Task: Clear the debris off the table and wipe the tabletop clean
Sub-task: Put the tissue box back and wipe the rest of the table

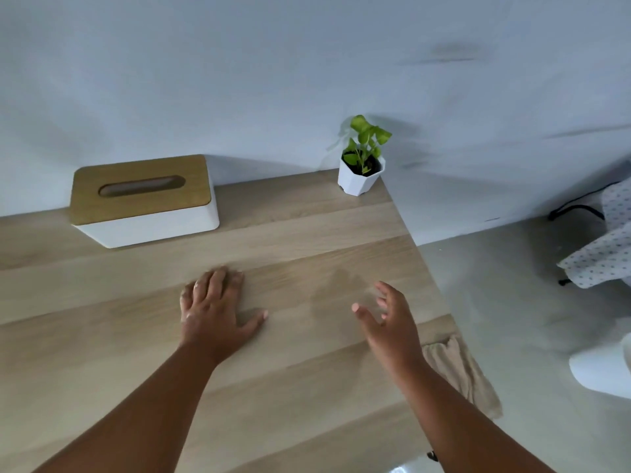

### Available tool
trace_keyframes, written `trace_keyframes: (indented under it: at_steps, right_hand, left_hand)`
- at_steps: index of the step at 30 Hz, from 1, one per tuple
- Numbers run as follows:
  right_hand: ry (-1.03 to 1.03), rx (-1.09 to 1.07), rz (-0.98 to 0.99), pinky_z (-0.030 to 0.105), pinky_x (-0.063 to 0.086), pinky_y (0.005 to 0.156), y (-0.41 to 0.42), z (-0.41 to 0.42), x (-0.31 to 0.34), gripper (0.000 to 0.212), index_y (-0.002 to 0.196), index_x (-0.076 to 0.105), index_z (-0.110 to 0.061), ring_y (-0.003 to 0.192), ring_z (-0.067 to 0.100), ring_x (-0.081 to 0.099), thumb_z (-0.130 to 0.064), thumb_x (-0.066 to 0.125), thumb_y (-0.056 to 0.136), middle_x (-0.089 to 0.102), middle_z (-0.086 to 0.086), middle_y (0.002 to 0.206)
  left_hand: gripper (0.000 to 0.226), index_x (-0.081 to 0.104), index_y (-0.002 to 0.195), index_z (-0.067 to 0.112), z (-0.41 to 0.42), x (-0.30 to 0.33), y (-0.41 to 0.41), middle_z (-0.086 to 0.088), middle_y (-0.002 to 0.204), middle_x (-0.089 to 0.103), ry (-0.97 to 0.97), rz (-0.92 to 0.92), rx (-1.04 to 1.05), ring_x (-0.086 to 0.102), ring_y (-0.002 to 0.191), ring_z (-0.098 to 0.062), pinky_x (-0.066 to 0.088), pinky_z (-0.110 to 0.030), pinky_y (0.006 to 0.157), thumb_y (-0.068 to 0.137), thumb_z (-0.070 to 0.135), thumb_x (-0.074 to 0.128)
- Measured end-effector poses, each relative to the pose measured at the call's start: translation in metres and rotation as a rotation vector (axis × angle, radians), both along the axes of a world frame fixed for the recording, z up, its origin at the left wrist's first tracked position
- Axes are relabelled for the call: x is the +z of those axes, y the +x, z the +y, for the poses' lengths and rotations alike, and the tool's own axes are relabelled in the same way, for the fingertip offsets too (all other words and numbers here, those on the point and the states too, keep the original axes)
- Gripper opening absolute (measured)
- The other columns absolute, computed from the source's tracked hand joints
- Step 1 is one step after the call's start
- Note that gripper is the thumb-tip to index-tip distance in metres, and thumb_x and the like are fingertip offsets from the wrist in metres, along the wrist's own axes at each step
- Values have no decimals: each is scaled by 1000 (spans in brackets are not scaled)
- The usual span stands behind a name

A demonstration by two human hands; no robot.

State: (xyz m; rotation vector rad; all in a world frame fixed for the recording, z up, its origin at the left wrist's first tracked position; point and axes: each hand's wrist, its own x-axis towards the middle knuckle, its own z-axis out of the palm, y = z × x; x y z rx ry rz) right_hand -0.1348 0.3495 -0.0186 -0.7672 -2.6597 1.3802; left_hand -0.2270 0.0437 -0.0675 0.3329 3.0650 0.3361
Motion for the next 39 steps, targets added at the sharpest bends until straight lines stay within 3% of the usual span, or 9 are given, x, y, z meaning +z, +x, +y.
trace_keyframes:
  at_steps: [4, 8, 20, 27, 31, 35, 39]
  right_hand:
    - [-34, -36, 12, 40, 51, 107, -31, -8, -3, 63, 145, 50, -25, 124, 11, 57, -35, 79, 90, 55, -3, 144]
    - [-49, -72, 33, 33, 48, 105, -65, -8, -6, 73, 149, 48, -25, 128, 11, 56, -40, 82, 86, 53, -2, 150]
    - [-90, -53, 109, 26, 37, 109, -172, 26, -21, 97, 157, 35, -27, 145, 10, 43, -54, 85, 78, 41, -4, 161]
    - [-105, -54, 149, 29, 38, 109, -209, 51, -26, 110, 159, 29, -25, 148, 15, 41, -60, 87, 72, 37, 1, 163]
    - [-103, -58, 165, 39, 42, 117, -225, 62, -27, 122, 161, 26, -29, 144, 11, 39, -63, 90, 63, 33, -3, 163]
    - [-93, -82, 182, 46, 36, 123, -242, 70, -33, 134, 163, 18, -30, 154, 14, 27, -65, 92, 57, 23, -2, 168]
    - [-144, -96, 219, 43, 32, 126, -260, 74, -37, 140, 164, 16, -26, 155, 13, 26, -60, 96, 55, 23, 0, 170]
  left_hand:
    - [96, 47, 148, 27, 1, -5, -29, -7, 160, 37, 22, -7, -4, 26, 152, -35, 18, -63, 123, 76, 91, 45]
    - [97, 44, 151, 28, 3, -11, -37, -5, 164, 33, 19, -3, -7, 19, 156, -31, 11, -63, 125, 79, 92, 38]
    - [98, 38, 158, 29, 2, -11, -37, -3, 168, 29, 17, 18, -17, 13, 160, -26, 10, -60, 127, 82, 90, 38]
    - [97, 37, 158, 31, 1, -15, -38, -2, 166, 31, 22, 33, -7, 15, 160, -24, 13, -60, 126, 82, 90, 38]
    - [96, 39, 157, 29, 1, -15, -37, -3, 166, 33, 22, 44, -5, 16, 159, -24, 14, -60, 126, 82, 89, 41]
    - [96, 41, 157, 27, 2, -14, -37, -3, 166, 34, 31, 51, -6, 18, 159, -25, 14, -61, 126, 82, 88, 42]
    - [96, 43, 156, 26, 3, -11, -37, -4, 166, 34, 35, 41, -7, 19, 159, -25, 14, -61, 126, 81, 86, 45]
